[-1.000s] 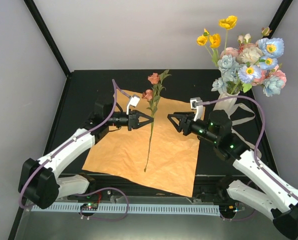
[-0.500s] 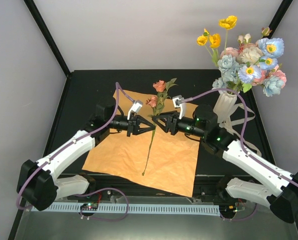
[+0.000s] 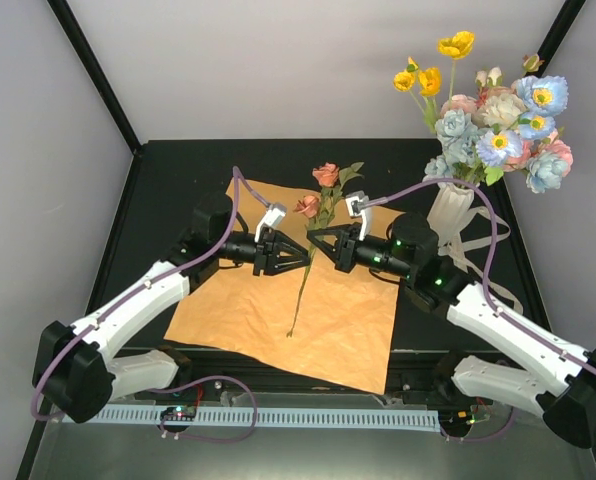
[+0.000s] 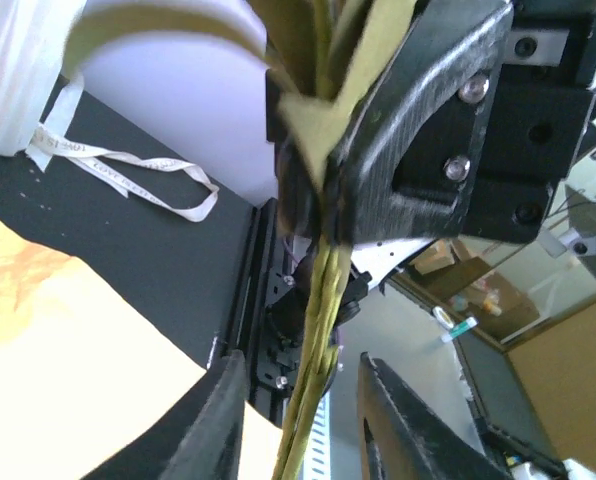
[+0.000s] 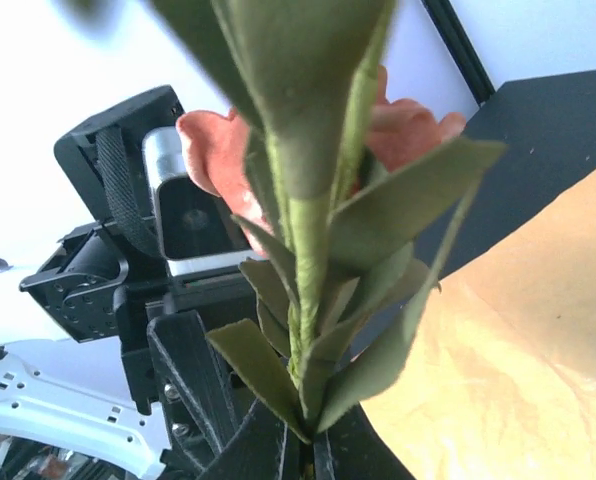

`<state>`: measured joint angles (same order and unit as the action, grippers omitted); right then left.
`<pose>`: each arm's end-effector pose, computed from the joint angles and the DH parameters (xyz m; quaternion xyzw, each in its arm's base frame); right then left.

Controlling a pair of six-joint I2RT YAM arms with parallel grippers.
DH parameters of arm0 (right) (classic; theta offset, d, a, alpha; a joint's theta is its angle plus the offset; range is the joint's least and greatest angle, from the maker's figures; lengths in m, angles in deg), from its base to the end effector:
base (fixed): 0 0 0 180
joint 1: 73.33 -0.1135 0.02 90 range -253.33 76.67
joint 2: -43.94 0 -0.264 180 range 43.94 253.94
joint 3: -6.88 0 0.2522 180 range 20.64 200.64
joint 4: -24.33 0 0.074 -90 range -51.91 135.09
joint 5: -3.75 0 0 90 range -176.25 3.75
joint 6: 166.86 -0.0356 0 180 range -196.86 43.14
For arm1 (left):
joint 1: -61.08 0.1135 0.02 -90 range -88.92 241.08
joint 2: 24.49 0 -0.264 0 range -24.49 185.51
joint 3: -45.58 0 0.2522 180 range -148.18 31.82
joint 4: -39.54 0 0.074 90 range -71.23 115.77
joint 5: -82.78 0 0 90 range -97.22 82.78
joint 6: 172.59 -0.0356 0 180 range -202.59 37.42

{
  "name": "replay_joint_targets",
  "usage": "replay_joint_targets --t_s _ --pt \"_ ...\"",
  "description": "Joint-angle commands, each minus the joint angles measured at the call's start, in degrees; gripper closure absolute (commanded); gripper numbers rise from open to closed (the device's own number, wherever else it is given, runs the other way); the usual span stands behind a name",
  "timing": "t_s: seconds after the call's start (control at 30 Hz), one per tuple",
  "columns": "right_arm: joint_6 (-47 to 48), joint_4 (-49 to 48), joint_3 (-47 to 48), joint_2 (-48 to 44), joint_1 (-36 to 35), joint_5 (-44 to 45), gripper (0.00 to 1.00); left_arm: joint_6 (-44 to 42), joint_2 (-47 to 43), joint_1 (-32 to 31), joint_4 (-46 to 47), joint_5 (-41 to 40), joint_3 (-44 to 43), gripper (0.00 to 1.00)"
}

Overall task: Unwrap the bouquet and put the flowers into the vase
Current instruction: Insert the fake flower into the vase.

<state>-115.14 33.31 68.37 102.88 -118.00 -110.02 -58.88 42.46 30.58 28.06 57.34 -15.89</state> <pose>0.1618 0.1801 0.3389 -0.1777 0.7209 0.5469 0.3868 0.2018 -0.1562 0.3063 0.3575 0.6594 -0.6113 0.2523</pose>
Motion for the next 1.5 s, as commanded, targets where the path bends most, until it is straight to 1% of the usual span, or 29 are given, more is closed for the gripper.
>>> replay_joint_targets --t_s 0.0,0.03,0.07,0.1,0.13,0.2,0.33,0.4,0.57,0.73,0.83,1.0,1.13,1.27,1.37,1.4,1.47 --pt "2.67 -2.65 -0.31 -2.77 -0.26 2.87 0.99 -1.9 -1.89 -0.23 -2.33 -1.12 -2.78 0.51" --pt "3.47 -2.34 -0.28 -3.23 -0.26 3.99 0.99 -2.3 -2.38 -0.25 -2.87 -1.89 -2.92 0.35" --pt "4.42 -1.77 -0.17 -3.86 -0.28 5.44 0.99 -2.71 -2.76 -0.26 -3.57 -2.8 -3.06 0.23" --pt "5.42 -0.53 0.28 -4.55 -0.31 7.12 0.99 -3.44 -3.28 -0.26 -4.29 -3.82 -3.09 0.05" --pt "6.84 0.76 0.79 -5.18 -0.27 8.89 0.99 -4.1 -3.67 -0.22 -5.48 -4.82 -3.28 0.02" --pt "9.88 3.7 2.19 -6.59 -0.32 12.71 0.99 -5.87 -4.47 -0.12 -9.0 -7.27 -4.3 0.01" --pt "15.71 11.15 6.6 -9.76 -0.33 24.8 0.99 -10.03 -6.23 0.12 -17.46 -12.07 -6.83 0.01" --pt "18.72 13.84 8.8 -10.79 -0.26 30.87 0.99 -11.63 -7.63 0.28 -20.86 -15.96 -7.53 0.01" --pt "24.99 19.68 15.8 -10.49 -0.19 45.21 0.99 -14.14 -12.2 1.0 -27.09 -29.12 -7.28 0.01" --pt "32.3 19.04 18.53 -9.8 -0.18 58.01 0.99 -15.08 -16.36 1.16 -31.56 -45.29 -6.61 0.01" --pt "36.13 17.28 18.96 -10.2 -0.25 64.72 0.99 -16.46 -18.33 1.15 -32.15 -50.83 -5.67 0.01" --pt "40.6 11.32 16.14 -13.61 -0.2 73.16 0.99 -17.89 -19.55 1.17 -32.4 -53.69 -4.21 0.01" --pt "44.14 4.77 12.56 -18.15 -0.22 77.15 0.99 -18.51 -20.31 1.15 -31.03 -54.8 -2.61 0.01" --pt "50.49 -2.1 10.9 -19.25 -0.13 81.71 0.99 -18.73 -20.67 1.22 -31.16 -55.1 -2.8 0.01" --pt "54.65 -6.23 10.92 -18.36 0.53 84.14 0.99 -18.86 -21.35 1.24 -30.83 -54.67 -2.51 0.01" --pt "54.79 -6.52 11.12 -18.03 1.49 84.12 0.99 -18.98 -21.53 1.23 -30.78 -54.7 -2.43 0.01" --pt "52.02 -4.39 12.01 -17.64 4.12 82.33 0.99 -19.11 -21.84 1.24 -30.91 -54.91 -2.23 0.01"
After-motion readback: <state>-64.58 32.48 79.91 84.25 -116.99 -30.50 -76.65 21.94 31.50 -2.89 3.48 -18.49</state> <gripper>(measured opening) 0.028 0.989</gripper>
